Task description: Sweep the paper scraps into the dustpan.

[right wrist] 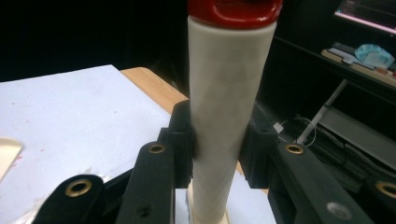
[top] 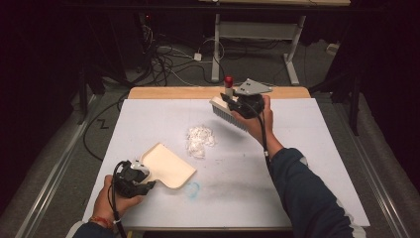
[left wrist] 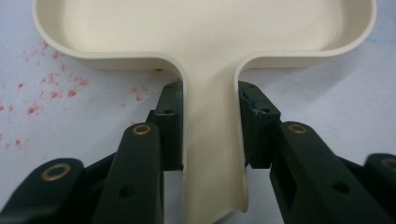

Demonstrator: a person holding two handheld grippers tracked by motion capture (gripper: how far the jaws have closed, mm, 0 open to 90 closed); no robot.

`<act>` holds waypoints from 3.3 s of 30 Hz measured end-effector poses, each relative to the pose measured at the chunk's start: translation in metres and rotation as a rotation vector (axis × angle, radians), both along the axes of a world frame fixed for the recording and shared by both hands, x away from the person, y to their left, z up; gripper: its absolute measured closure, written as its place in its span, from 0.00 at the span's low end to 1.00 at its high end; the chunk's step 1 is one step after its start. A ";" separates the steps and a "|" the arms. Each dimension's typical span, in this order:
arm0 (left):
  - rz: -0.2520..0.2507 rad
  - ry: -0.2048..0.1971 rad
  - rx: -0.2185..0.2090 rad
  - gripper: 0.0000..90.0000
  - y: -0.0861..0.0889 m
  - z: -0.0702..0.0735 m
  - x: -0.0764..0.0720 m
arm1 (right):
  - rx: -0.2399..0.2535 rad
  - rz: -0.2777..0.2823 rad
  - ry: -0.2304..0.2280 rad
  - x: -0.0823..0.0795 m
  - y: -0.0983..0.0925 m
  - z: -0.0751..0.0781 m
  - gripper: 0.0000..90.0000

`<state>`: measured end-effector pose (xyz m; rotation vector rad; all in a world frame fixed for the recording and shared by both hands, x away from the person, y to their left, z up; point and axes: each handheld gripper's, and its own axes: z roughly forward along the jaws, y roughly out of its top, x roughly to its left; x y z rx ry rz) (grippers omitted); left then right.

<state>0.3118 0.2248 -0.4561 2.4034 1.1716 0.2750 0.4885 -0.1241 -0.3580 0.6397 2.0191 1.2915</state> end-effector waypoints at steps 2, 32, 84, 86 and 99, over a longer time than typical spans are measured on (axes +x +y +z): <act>0.001 0.001 0.000 0.70 0.000 0.001 0.000 | -0.015 0.021 -0.006 0.008 0.017 -0.010 0.78; -0.017 0.028 0.012 0.70 -0.004 0.007 0.008 | 0.025 0.289 0.043 -0.022 0.060 -0.041 0.77; -0.034 0.041 0.020 0.70 -0.022 -0.003 0.013 | 0.063 0.224 -0.089 -0.106 0.034 0.010 0.78; -0.035 0.043 0.018 0.70 -0.021 -0.002 0.012 | 0.028 0.163 -0.070 -0.118 0.011 0.006 0.78; -0.049 0.049 0.040 0.70 -0.023 -0.002 0.008 | -0.033 0.102 0.030 -0.163 -0.008 -0.027 0.78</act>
